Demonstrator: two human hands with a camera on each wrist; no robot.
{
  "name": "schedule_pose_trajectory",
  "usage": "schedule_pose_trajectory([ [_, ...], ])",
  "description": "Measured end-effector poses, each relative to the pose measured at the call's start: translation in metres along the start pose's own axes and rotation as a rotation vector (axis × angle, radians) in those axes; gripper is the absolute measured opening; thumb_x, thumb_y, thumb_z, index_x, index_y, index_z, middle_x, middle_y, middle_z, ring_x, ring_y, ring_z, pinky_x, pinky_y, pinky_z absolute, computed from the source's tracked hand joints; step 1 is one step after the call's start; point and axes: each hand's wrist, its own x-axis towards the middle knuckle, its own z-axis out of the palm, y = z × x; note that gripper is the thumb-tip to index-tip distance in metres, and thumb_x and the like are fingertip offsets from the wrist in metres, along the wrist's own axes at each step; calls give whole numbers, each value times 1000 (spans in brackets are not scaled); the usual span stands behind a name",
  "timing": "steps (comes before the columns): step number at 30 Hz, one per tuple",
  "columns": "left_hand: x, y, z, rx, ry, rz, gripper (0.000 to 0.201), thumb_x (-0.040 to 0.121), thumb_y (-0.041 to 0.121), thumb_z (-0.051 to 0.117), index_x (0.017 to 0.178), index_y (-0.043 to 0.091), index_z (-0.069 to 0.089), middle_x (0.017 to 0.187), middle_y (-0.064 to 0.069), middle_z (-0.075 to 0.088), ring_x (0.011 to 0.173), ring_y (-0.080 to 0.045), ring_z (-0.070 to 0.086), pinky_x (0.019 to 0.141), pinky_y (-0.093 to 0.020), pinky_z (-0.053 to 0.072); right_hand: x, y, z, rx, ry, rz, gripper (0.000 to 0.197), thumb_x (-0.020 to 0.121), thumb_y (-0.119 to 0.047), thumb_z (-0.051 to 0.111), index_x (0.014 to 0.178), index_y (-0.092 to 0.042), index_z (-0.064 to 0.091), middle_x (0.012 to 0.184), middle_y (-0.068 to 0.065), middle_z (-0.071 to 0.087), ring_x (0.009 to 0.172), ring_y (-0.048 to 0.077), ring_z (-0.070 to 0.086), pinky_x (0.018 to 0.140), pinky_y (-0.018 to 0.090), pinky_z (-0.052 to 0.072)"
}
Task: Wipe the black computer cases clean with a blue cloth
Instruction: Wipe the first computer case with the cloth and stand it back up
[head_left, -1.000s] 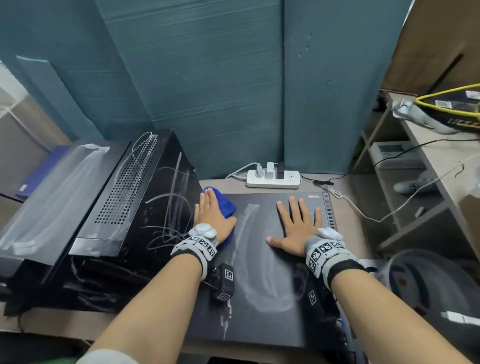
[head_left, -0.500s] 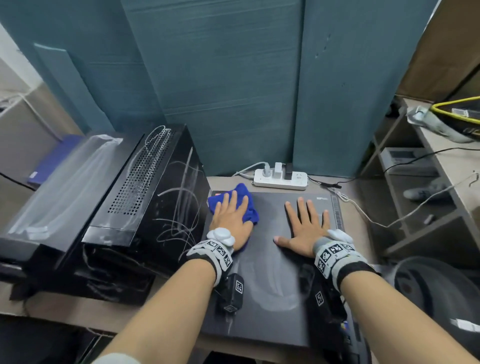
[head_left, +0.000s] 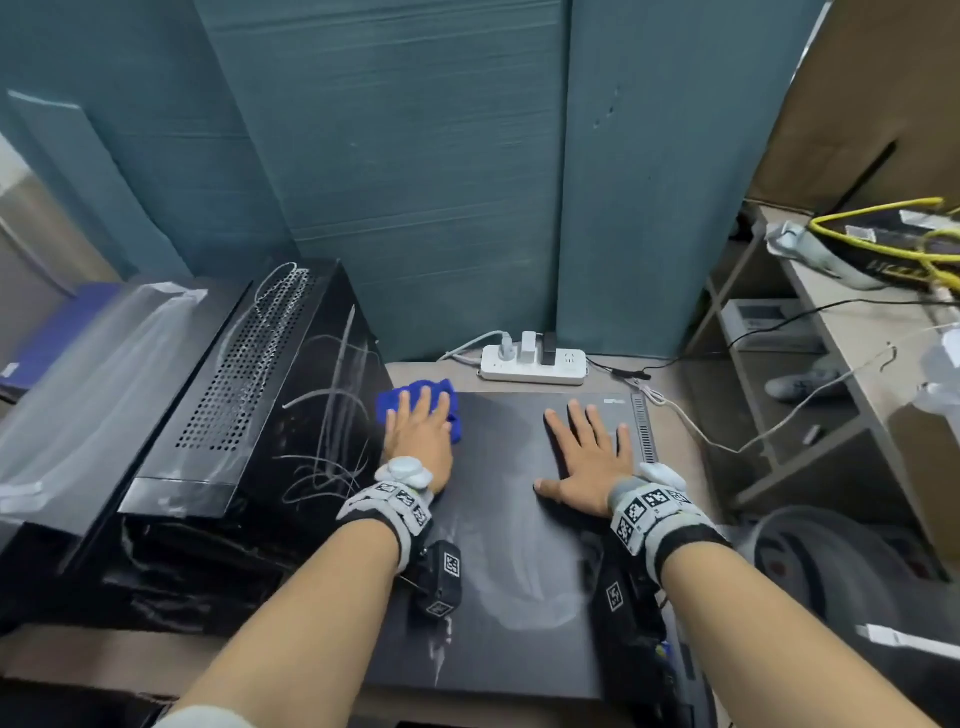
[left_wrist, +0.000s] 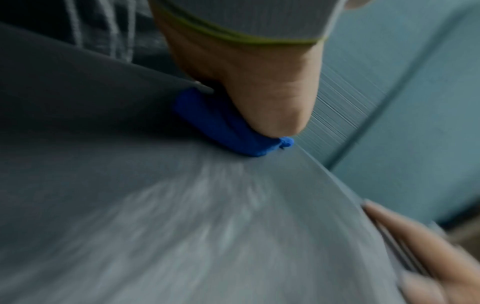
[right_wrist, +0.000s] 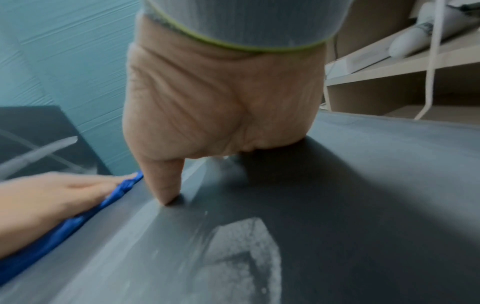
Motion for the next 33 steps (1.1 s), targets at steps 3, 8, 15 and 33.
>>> schedule_pose_trajectory([
  [3, 9, 5, 1, -21, 27, -97, 52, 105, 29, 33, 156, 23, 25, 164, 0, 22, 152, -36, 10, 121, -51, 16, -4, 18, -8, 126, 81, 23, 96, 90, -54, 60, 162, -37, -2, 168, -13, -17, 154, 7, -18, 123, 48, -15],
  [8, -9, 89, 5, -17, -14, 241, 53, 105, 23, 35, 157, 20, 23, 166, 1, 18, 153, -36, 5, 123, -52, 9, -8, 51, -11, 181, 131, 175, 80, 101, -43, 47, 162, -33, -3, 167, -15, -19, 153, 6, -18, 124, 52, -8],
  [15, 4, 67, 4, 23, -85, 263, 55, 103, 18, 39, 156, 24, 24, 166, 3, 17, 152, -37, 8, 121, -51, 16, -8, 56, -4, 197, 161, 156, 73, 105, -34, 41, 162, -32, -4, 168, -12, -20, 154, 9, -19, 126, 49, -1],
  [33, 27, 102, 0, -93, -23, 221, 54, 101, 13, 40, 153, 19, 30, 164, 0, 23, 151, -39, 7, 121, -52, 14, -14, 69, 1, 629, 196, 206, 83, 97, 6, 37, 160, -11, -13, 168, 7, -20, 156, 22, -12, 121, 27, -6],
])
